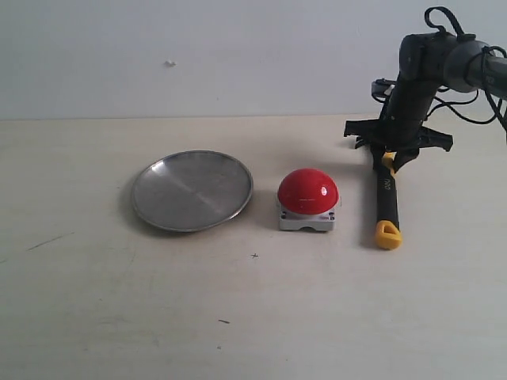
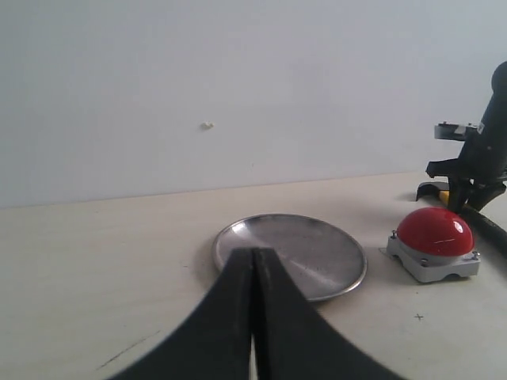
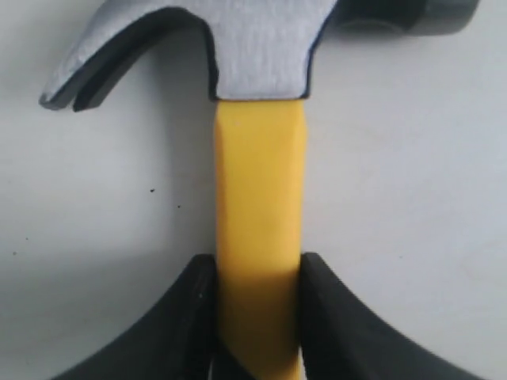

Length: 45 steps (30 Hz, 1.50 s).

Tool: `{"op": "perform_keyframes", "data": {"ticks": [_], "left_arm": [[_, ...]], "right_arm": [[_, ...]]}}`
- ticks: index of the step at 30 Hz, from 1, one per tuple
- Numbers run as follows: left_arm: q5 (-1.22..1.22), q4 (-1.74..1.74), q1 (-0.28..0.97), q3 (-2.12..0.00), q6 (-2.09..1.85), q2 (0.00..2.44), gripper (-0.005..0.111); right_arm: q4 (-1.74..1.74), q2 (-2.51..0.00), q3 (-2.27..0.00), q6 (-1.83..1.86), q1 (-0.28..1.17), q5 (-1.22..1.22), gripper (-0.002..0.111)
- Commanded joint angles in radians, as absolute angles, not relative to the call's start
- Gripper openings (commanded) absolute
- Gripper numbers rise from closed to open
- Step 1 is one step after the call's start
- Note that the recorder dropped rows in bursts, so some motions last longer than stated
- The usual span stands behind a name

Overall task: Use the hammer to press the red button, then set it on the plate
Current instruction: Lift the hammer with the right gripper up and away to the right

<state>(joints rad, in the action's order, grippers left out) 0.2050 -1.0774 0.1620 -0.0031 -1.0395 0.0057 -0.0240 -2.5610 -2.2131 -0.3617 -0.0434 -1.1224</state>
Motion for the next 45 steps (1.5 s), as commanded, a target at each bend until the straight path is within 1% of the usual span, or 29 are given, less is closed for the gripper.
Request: {"op": "perform_keyframes", "data": {"ticks": [1,5,7,11,15,20,25,30,34,37,41,45], "left_arm": [[0.205,-1.077,0.161,0.0,-1.04,0.0,0.0],[0.205,-1.077,0.161,0.0,-1.04,0.0,0.0],[0.205,-1.077,0.161,0.0,-1.04,0.0,0.0],[0.205,-1.077,0.161,0.0,-1.04,0.0,0.0],[0.205,-1.077,0.161,0.0,-1.04,0.0,0.0],[0.205,-1.077,0.161,0.0,-1.04,0.0,0.0],[0.205,-1.077,0.161,0.0,-1.04,0.0,0.0],[0.205,-1.077,0.161,0.0,-1.04,0.0,0.0],[0.205,-1.077,0.161,0.0,-1.04,0.0,0.0],[0.205,-1.077,0.161,0.0,-1.04,0.0,0.0],[0.205,-1.077,0.161,0.0,-1.04,0.0,0.0],[0.205,-1.077,0.161,0.0,-1.04,0.0,0.0]], "right_arm": [[-0.104,-2.47,-2.193,-0.342,-0.003,-1.121,0.0],[-0.154,-2.381,-2.127,-0.376,0.03,-1.094,0.0],[-0.153,-2.324,-2.057,-0.394,0.042,-1.039,0.0],[-0.152,-2.212,-1.882,-0.416,0.047,-0.936,0.0],[-0.231,-2.104,-1.702,-0.477,0.047,-0.847,0.0],[-0.332,-1.937,-1.497,-0.586,0.047,-0.652,0.0],[-0.446,-1.694,-1.265,-0.687,0.047,-0.398,0.0],[-0.536,-1.496,-1.082,-0.737,0.047,-0.249,0.0],[-0.601,-1.33,-0.907,-0.764,0.047,-0.038,0.0],[-0.601,-1.209,-0.774,-0.764,0.047,0.144,0.0],[-0.537,-1.101,-0.65,-0.702,0.047,0.285,0.0],[-0.272,-1.016,-0.555,-0.488,0.047,0.335,0.0]]}}
